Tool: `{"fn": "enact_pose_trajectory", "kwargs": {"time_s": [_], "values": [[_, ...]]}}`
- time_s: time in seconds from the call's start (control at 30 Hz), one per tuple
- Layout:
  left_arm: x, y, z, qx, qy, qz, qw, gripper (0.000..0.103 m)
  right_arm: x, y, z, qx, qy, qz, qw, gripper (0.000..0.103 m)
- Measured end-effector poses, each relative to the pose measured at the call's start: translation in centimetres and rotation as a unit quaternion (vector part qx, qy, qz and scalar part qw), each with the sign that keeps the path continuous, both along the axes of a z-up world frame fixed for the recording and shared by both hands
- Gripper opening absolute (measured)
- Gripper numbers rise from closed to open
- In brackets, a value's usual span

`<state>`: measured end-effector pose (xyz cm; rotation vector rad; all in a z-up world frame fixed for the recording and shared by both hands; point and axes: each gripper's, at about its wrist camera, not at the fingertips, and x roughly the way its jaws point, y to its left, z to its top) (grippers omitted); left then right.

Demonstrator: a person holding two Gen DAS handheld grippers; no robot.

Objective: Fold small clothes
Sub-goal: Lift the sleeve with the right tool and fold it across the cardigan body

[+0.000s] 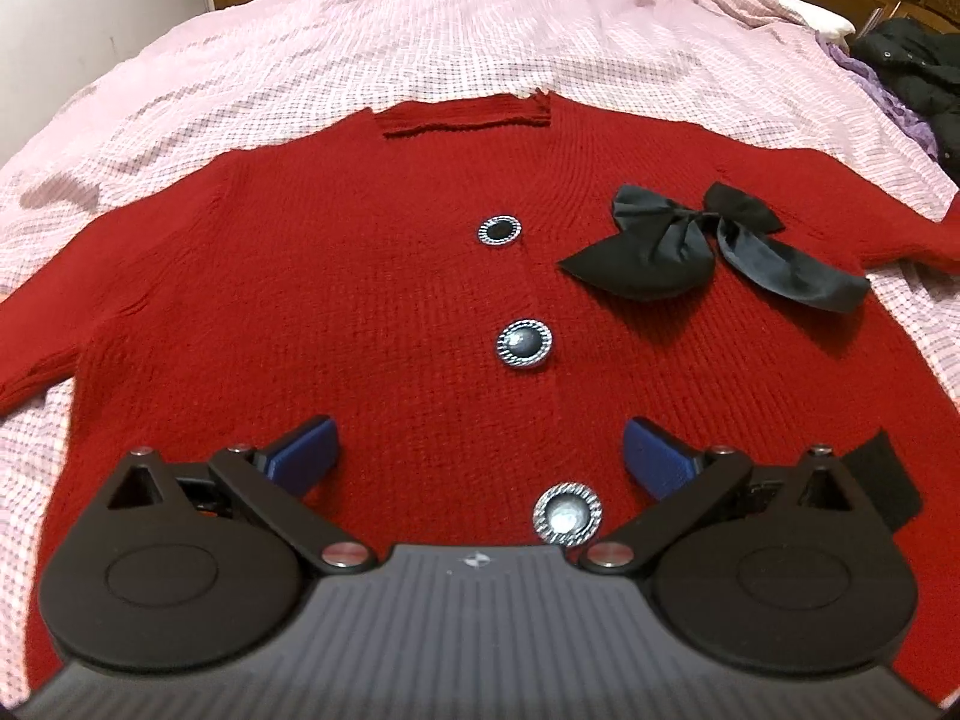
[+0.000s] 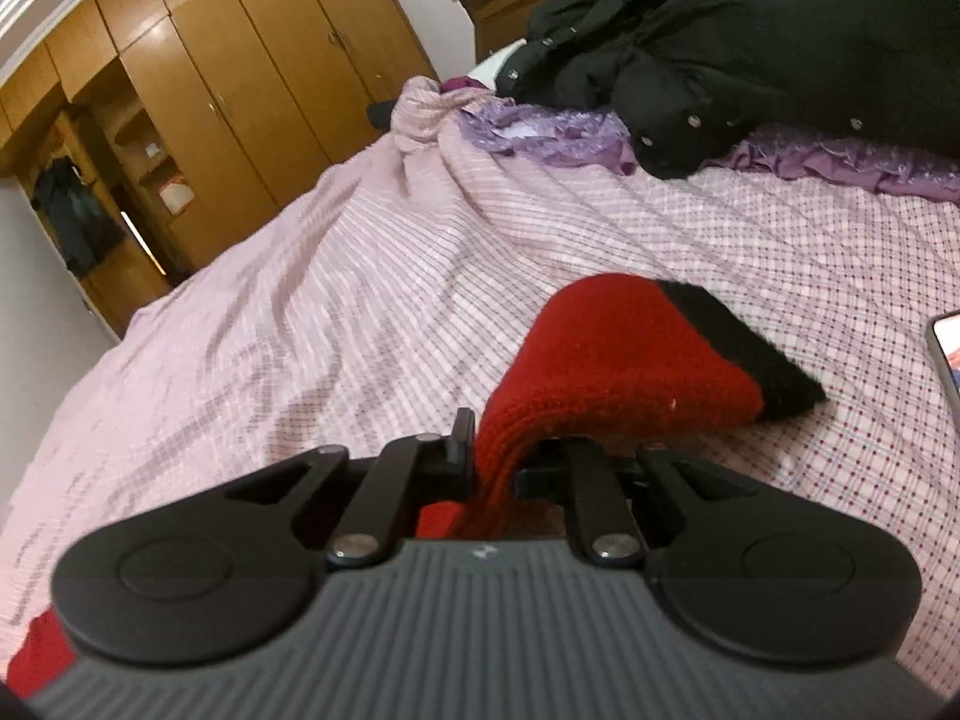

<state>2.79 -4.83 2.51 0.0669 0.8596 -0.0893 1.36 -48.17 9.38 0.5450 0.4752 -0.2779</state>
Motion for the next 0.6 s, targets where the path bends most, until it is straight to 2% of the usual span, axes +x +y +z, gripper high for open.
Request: {"fn": "enact_pose_trajectory", "kwargs": {"time_s": [0.2,0.6], "values": [[-0.6,0.7,0.8,0.005,0.014,-0.002,0.9999,0.103,-0.2,1.9,2.3,-0.013,-0.022,0.013,1.0,0.014],[-1.6,2.2,2.2,0.009,0.003,0.002,1.0,0.103,-0.2,7.5,6.4,-0.022,-0.061,0.062,0.996,0.014]]}}
